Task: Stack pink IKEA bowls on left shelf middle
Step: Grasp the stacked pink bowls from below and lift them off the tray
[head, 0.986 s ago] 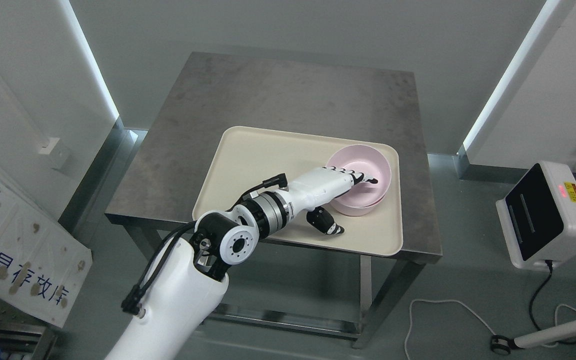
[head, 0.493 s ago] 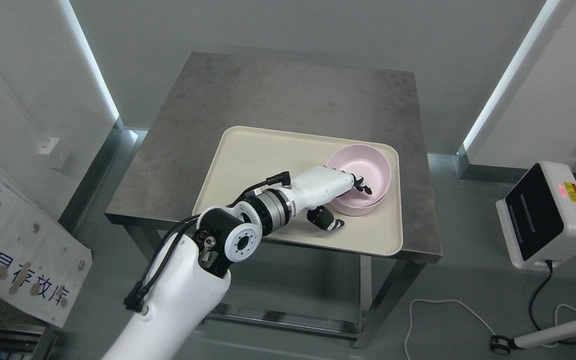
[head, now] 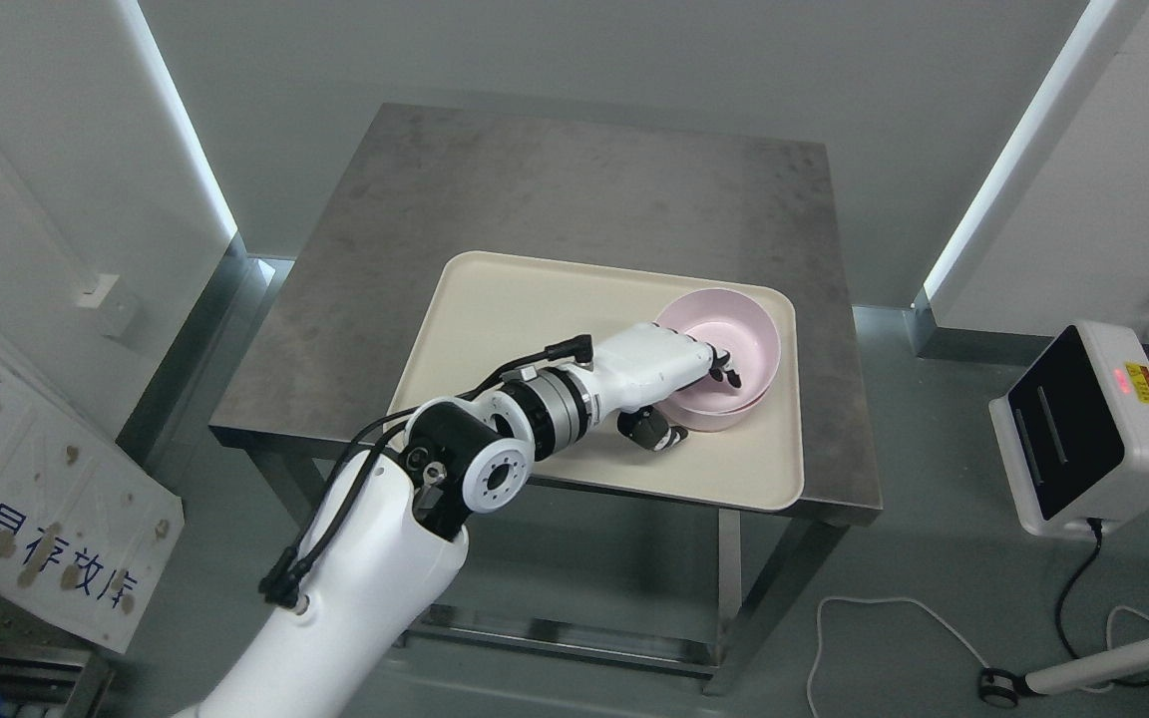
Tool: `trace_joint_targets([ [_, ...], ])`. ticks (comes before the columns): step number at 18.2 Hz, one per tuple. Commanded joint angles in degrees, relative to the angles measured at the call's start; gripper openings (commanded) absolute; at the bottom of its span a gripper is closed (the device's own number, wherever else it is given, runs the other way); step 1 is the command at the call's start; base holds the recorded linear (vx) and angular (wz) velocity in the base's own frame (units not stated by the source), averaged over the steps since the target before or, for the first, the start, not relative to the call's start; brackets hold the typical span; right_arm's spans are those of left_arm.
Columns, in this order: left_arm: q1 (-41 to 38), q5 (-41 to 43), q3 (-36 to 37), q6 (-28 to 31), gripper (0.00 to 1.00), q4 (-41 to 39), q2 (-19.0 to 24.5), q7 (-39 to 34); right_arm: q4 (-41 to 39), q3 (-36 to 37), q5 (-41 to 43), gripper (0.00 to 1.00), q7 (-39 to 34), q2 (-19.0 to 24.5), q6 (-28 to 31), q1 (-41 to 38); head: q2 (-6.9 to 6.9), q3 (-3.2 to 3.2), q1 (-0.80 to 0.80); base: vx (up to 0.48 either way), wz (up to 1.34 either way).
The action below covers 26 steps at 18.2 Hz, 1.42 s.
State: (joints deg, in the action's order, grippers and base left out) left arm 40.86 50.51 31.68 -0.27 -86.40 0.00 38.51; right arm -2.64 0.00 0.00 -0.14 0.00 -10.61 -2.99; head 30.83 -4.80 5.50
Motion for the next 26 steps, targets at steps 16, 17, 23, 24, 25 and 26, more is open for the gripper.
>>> trace_joint_targets([
  [16, 0.10, -0.14, -3.73, -6.59, 0.00, 2.47, 1.00, -0.45, 0.00, 0.53, -0.44, 1.00, -0.03, -1.00, -0.03, 0.00, 0.00, 0.00, 0.00, 0.000, 0.00],
  [17, 0.10, -0.41, -4.34, -6.76, 0.00, 2.47, 1.00, -0.72, 0.00, 0.53, -0.44, 1.00, -0.03, -1.00, -0.11, 0.00, 0.00, 0.00, 0.00, 0.000, 0.00],
  [23, 0.18, -6.64, -11.62, -13.43, 0.01, 0.80, 1.00, -1.51, 0.00, 0.53, -0.44, 1.00, -0.03, -1.00, -0.03, 0.00, 0.00, 0.00, 0.00, 0.000, 0.00],
  [24, 0.19, -7.78, -13.46, -15.53, 0.01, 0.36, 1.00, -1.42, 0.00, 0.53, -0.44, 1.00, -0.03, -1.00, -0.03, 0.00, 0.00, 0.00, 0.00, 0.000, 0.00],
  [25, 0.19, -8.83, -15.31, -17.29, 0.01, 0.10, 1.00, -1.33, 0.00, 0.53, -0.44, 1.00, -0.03, -1.00, -0.03, 0.00, 0.00, 0.00, 0.00, 0.000, 0.00],
  [26, 0.27, -9.98, -17.07, -19.05, 0.01, -0.08, 1.00, -1.33, 0.00, 0.53, -0.44, 1.00, -0.03, -1.00, -0.03, 0.00, 0.00, 0.00, 0.00, 0.000, 0.00],
])
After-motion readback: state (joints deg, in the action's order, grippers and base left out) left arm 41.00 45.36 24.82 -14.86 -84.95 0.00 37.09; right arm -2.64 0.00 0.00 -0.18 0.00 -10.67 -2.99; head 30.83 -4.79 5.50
